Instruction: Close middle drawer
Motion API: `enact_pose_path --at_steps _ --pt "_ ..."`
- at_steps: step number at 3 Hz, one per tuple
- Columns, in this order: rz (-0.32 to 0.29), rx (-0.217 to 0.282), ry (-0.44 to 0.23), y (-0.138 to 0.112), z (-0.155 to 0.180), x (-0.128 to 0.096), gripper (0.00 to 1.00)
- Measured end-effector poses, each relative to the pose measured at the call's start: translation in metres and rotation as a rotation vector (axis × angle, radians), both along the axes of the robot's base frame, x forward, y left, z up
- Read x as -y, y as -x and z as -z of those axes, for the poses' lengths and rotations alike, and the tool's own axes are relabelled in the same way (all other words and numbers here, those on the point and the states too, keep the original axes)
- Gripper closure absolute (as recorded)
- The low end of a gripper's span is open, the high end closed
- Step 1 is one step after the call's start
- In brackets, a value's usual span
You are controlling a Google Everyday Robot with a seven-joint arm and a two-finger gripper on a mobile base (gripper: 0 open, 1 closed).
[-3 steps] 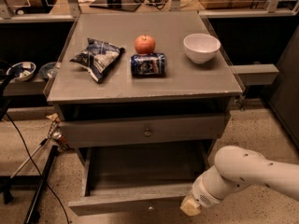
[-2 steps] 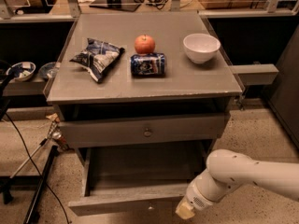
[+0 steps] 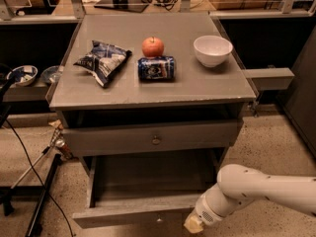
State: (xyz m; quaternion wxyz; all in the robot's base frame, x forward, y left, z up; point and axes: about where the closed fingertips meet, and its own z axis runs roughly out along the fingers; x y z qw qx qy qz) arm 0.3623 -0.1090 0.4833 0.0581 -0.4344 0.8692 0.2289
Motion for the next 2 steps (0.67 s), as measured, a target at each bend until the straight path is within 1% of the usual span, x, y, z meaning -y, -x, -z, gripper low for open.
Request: enact_pose_path --at_steps 1,2 --pt "0.049 0.020 -0.007 -0.009 0.016 -0.001 1.00" --pt "0.090 0.005 -0.006 -0.012 0.037 -0.002 1.00"
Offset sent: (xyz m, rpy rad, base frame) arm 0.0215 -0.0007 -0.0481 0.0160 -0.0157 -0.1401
